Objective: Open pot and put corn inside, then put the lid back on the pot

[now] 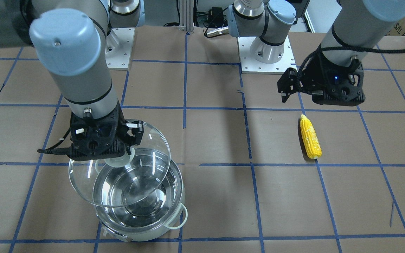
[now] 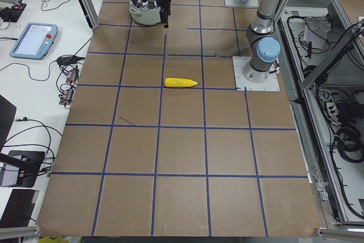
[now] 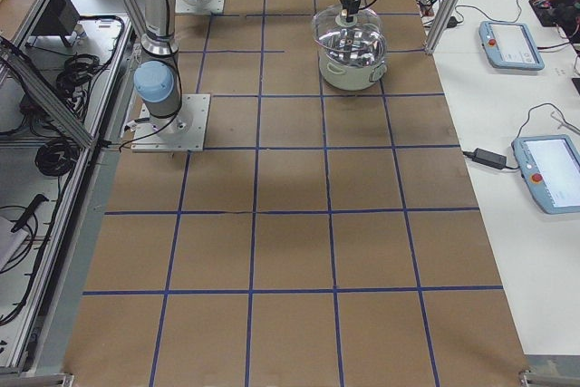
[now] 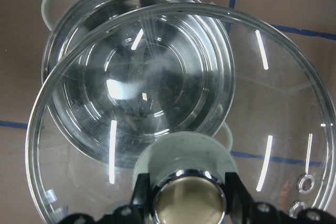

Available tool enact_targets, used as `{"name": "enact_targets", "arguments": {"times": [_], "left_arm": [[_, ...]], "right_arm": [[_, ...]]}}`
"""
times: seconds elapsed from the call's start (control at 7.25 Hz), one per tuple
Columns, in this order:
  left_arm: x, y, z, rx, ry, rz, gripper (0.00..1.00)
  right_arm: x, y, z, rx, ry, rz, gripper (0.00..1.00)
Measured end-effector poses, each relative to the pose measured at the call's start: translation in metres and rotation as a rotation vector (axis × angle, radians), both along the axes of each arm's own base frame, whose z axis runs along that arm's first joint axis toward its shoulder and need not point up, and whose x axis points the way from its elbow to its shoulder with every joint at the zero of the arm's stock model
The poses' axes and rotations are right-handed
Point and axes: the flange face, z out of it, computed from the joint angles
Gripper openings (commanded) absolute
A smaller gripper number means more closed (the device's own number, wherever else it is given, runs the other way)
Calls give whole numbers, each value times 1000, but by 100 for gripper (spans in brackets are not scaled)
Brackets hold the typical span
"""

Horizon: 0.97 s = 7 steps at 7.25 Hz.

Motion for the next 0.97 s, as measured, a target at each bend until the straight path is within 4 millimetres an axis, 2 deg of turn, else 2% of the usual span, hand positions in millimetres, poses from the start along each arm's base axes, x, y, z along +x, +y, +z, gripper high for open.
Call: {"name": "enact_targets", "arguments": {"times": [0.28, 0.55, 0.83, 0.97], "left_arm": [[43, 9, -68, -23, 6, -25, 100], [92, 20, -127, -37, 11, -43, 100], [133, 29, -176, -29, 22, -48, 100], [141, 33, -194, -14, 31, -45, 100]], "right_arm": [[-46, 41, 14, 1, 1, 7, 35], [-87, 71, 21, -8, 2, -18, 36], [-98, 81, 28, -14, 3, -34, 36], [-99, 80, 25, -7, 3, -34, 36]]}}
